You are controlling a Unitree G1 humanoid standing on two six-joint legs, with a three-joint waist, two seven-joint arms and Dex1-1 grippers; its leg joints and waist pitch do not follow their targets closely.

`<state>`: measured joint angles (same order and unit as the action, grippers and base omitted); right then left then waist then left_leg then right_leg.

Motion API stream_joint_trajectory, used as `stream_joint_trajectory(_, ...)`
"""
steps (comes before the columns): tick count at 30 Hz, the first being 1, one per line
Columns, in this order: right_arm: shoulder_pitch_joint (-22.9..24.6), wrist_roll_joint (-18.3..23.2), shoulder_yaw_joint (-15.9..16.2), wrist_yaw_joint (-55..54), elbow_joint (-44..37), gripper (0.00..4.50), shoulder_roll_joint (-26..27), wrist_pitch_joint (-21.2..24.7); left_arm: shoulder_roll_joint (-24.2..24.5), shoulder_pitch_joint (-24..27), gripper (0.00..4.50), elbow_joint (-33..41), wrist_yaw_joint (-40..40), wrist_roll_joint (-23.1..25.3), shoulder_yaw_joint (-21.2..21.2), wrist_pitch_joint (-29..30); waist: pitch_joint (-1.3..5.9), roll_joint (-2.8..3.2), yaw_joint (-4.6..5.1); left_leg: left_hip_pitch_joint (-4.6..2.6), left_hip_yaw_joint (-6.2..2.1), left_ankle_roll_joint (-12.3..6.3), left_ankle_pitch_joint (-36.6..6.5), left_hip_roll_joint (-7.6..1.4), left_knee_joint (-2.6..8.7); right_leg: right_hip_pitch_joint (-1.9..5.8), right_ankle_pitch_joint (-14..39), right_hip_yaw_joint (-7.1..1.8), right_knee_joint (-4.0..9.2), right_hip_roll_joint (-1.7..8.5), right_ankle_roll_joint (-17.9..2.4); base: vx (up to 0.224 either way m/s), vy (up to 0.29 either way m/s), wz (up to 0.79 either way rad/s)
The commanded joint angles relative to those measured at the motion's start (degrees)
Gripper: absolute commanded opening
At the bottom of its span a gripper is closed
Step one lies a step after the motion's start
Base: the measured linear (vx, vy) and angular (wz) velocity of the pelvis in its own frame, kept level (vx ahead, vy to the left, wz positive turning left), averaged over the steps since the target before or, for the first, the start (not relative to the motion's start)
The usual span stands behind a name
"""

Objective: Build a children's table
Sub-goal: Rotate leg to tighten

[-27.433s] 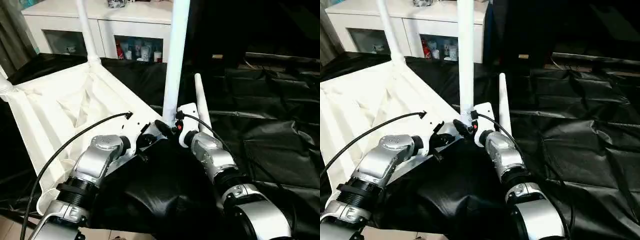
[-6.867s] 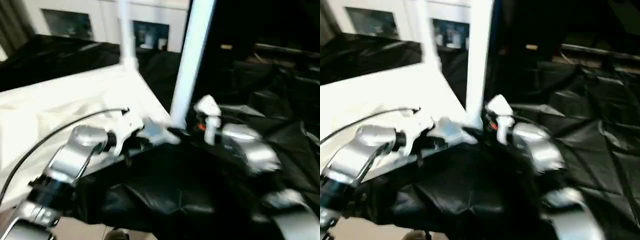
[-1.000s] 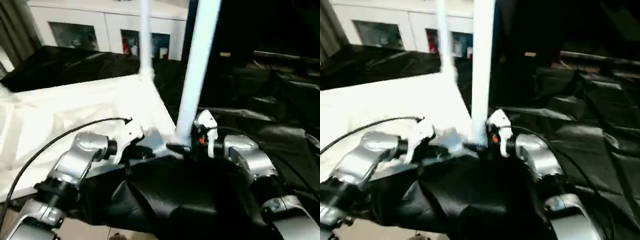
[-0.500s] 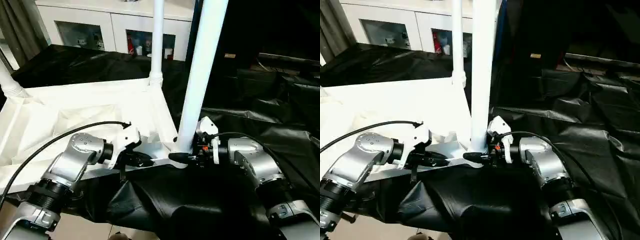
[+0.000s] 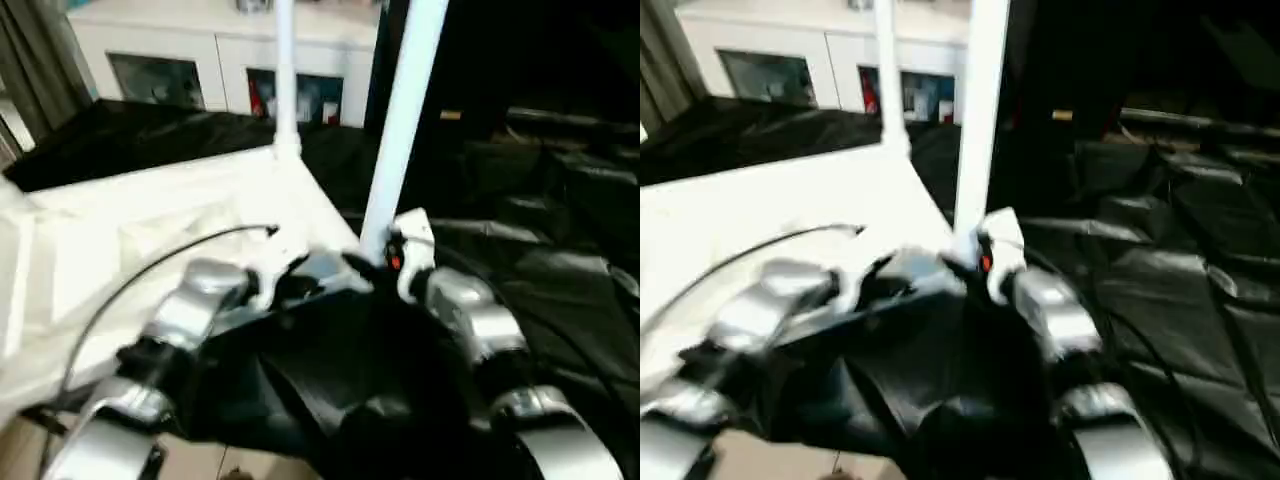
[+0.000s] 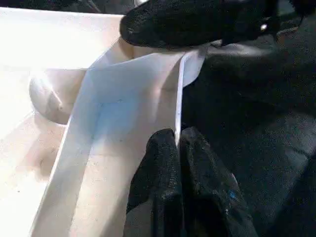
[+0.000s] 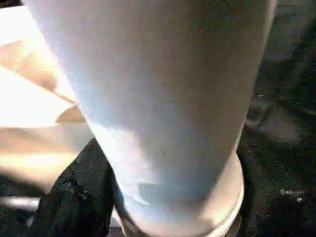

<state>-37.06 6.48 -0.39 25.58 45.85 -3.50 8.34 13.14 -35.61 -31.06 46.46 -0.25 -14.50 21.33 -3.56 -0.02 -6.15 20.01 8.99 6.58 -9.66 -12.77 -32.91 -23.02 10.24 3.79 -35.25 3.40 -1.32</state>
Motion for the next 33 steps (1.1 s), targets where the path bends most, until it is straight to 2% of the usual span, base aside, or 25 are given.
stream_joint_trajectory(1,0.8,0.3,3.6,2.6,2.7,3.36,4.6,1.3,-2.3,-2.9,0.00,-0.5,-5.9,-0.4,2.1,-0.7,4.03,-0.08,0.05,0.17,0.60,-0.01,-11.8,0.21,3.50,3.06,15.8,-2.44,4.67,3.95,-9.2,0.000,0.000,0.00)
stream_joint_trajectory(6,-0.4,0.2,3.6,6.3,2.7,3.68,4.5,0.4,-2.1,-2.5,0.00,-0.3,-2.1,-0.5,0.8,-3.7,4.10,0.31,0.08,0.23,0.64,-0.79,-11.8,0.20,3.47,3.05,14.4,-2.41,4.66,3.87,-9.3,0.000,0.000,0.00)
stream_joint_trajectory(9,0.4,0.3,5.2,13.0,0.5,3.68,2.0,0.0,-0.2,-0.9,0.00,1.7,2.6,-1.1,-0.4,-4.9,4.11,0.28,0.06,0.31,0.61,-1.34,-12.0,0.16,3.49,3.18,14.3,-2.39,4.64,3.86,-9.4,0.000,0.000,0.00)
stream_joint_trajectory(10,0.7,0.4,5.7,14.8,0.0,3.68,1.3,-0.3,0.3,-0.4,0.00,2.3,4.0,-1.2,-0.7,-5.8,4.09,0.56,0.05,0.27,0.60,-1.31,-12.0,0.14,3.48,3.09,13.9,-2.42,4.60,3.89,-9.6,0.000,0.000,0.00)
stream_joint_trajectory(11,2.0,1.1,6.7,20.8,-2.7,3.68,-1.5,-0.1,2.9,1.4,0.00,4.6,8.1,-1.3,-1.9,-5.8,4.10,0.56,0.09,0.37,0.59,-1.34,-11.8,0.12,3.50,3.22,13.3,-2.42,4.57,3.89,-9.8,0.000,0.000,0.00)
stream_joint_trajectory(12,2.4,1.4,7.1,23.3,-3.7,3.68,-2.8,-0.2,3.9,2.0,0.00,5.3,9.7,-1.3,-2.4,-6.2,4.27,0.48,-0.11,0.46,0.47,-1.91,-11.3,-0.08,3.46,3.54,11.2,-2.38,4.32,3.88,-10.0,0.000,0.000,0.00)
stream_joint_trajectory(15,3.4,1.7,8.1,28.3,-6.0,3.68,-6.0,-0.3,6.1,3.2,0.00,6.7,12.8,-2.1,-2.5,-6.3,4.32,0.60,-0.04,0.42,0.67,-2.61,-9.7,-0.11,3.28,3.42,6.9,-2.28,3.82,3.58,-11.9,0.000,0.000,0.00)
stream_joint_trajectory(18,4.1,1.9,8.6,33.9,-7.9,3.68,-9.4,-0.6,8.9,4.5,0.00,8.5,16.9,-3.2,-2.4,-6.7,4.22,0.42,-0.08,0.40,0.81,-2.68,-10.4,-0.10,3.29,3.38,7.8,-2.28,3.91,3.62,-12.5,0.000,0.000,0.00)
stream_joint_trajectory(21,4.4,2.1,8.6,38.0,-9.5,3.68,-11.8,-0.8,11.5,5.7,0.00,10.5,20.3,-4.1,-2.2,-6.3,4.09,0.46,-0.35,0.19,0.76,-2.43,-11.8,-0.22,3.42,3.29,11.1,-2.26,4.20,3.71,-12.0,0.000,0.000,0.00)
stream_joint_trajectory(27,3.9,2.4,8.8,40.1,-9.9,3.68,-12.7,-1.0,13.6,7.2,0.00,12.8,23.3,-5.2,-1.9,-6.1,4.15,0.64,-0.54,0.00,0.77,-1.96,-12.1,-0.28,3.46,3.02,11.3,-2.29,4.13,3.66,-12.1,0.000,0.000,0.00)
stream_joint_trajectory(31,4.0,1.7,9.8,40.8,-9.4,3.32,-12.5,-1.3,13.3,7.1,0.00,12.3,22.6,-4.9,-1.9,-6.2,4.26,0.27,-0.55,0.14,0.80,-1.90,-11.4,-0.18,3.43,3.18,10.7,-2.28,4.07,3.67,-12.1,0.000,0.000,0.00)
stream_joint_trajectory(33,4.1,1.6,10.1,41.0,-9.4,2.98,-12.3,-1.1,13.1,7.0,0.00,12.1,22.2,-4.8,-1.7,-6.2,4.27,0.30,-0.58,0.15,0.80,-1.91,-11.0,-0.17,3.41,3.19,10.8,-2.32,4.05,3.72,-11.9,0.000,0.000,0.00)
